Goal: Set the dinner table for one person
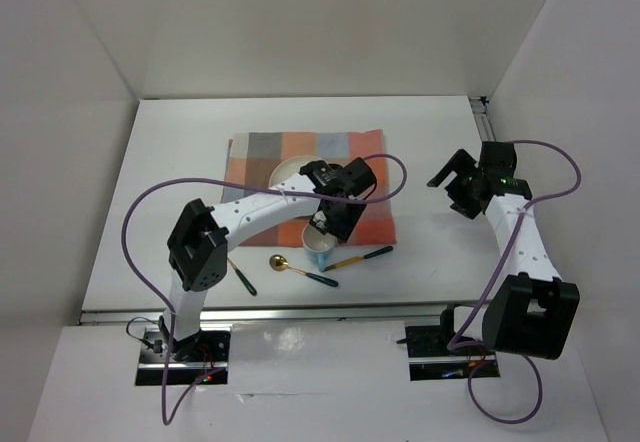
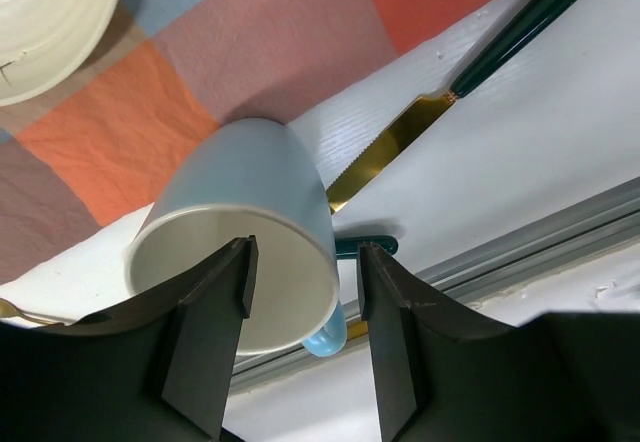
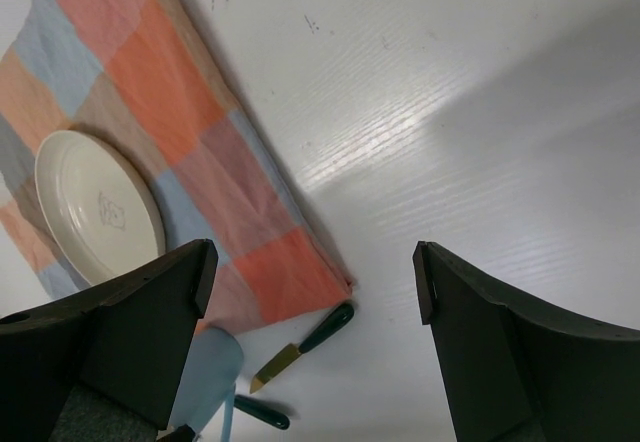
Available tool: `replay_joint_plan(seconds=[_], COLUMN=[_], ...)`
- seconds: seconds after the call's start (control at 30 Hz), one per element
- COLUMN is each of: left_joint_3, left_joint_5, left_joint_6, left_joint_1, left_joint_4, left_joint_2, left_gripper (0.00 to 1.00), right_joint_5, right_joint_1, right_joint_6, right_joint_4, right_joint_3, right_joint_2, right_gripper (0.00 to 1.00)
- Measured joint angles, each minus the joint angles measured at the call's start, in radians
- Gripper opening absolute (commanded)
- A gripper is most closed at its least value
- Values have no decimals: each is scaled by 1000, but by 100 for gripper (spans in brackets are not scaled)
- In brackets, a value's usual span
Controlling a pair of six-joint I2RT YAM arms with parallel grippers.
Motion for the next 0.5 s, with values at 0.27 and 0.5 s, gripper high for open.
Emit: replay_joint_plan(seconds=[0.27,0.5], left_joint_3=[109,211], left_joint_5=[-48,-52], left_joint_6=[-5,-31], left_joint_1=[0,107], left_joint_4=[-63,-73], left_joint_2=[-2,-150], left_gripper=[61,61], right_joint_5=[-120,-277], right_joint_1=[0,164], right_joint_6=[-69,-120], right_joint_4=[37,167], right_joint_3=[-3,-124], right_joint_2=[-5,-7], right_gripper=[92,86])
